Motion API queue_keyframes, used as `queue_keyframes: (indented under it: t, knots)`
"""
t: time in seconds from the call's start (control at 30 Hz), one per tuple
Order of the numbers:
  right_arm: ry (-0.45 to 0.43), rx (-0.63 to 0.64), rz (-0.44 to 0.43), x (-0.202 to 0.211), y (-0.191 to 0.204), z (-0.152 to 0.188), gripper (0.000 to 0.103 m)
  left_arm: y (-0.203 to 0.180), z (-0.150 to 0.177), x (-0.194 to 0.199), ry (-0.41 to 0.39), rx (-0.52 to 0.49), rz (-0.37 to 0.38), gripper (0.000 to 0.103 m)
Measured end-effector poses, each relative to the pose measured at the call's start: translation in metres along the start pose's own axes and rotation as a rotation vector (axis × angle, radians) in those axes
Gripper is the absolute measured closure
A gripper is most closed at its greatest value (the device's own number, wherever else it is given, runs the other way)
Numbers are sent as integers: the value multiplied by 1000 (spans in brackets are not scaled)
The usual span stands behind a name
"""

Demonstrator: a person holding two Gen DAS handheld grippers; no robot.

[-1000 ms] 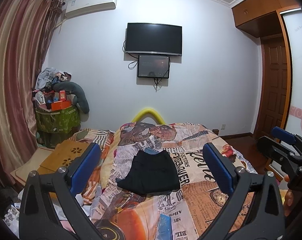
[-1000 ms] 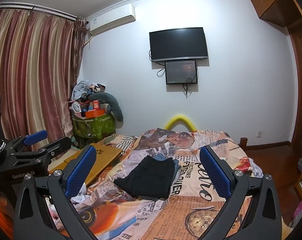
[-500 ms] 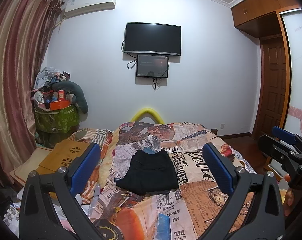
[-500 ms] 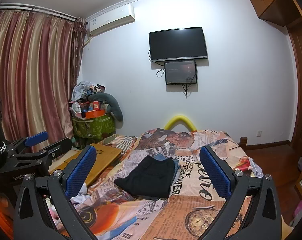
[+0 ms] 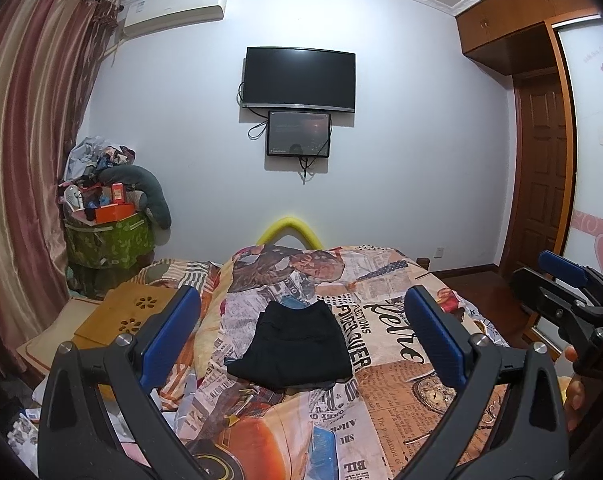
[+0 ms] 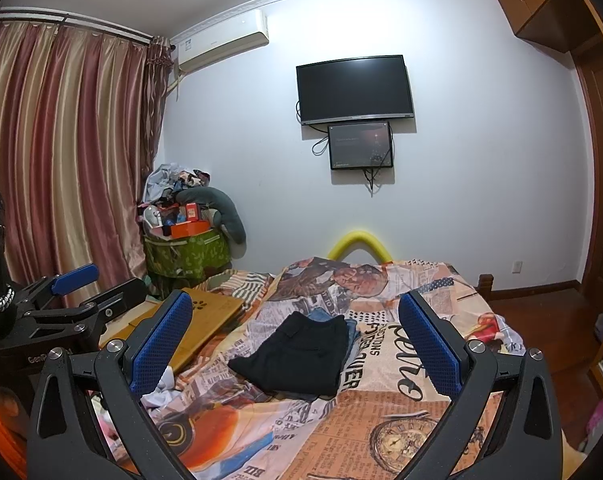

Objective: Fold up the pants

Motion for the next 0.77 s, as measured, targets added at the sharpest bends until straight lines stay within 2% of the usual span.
queue_keyframes:
  t: [0.1,0.27,0.77]
  knots:
    - [0,-3,-1,0,0,0,0,-1,0,0,-5,-8,-5,0]
    - [0,-10,3,3,2,-1,0,-7,6,-5,28,-24,9,0]
    - [11,-17,13,2,6,-1,0,-9,7,-3,28,-25,22,0]
Point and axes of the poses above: each gripper's, at about its wrist camera, not at the fingertips, and x roughly against the way its jaws point, y to its left, z to its underside, the point moved 10 cm from there along -x, roughly the way its jaws point, and after that the axes turned 7 degrees about x, right-handed, at the moved point
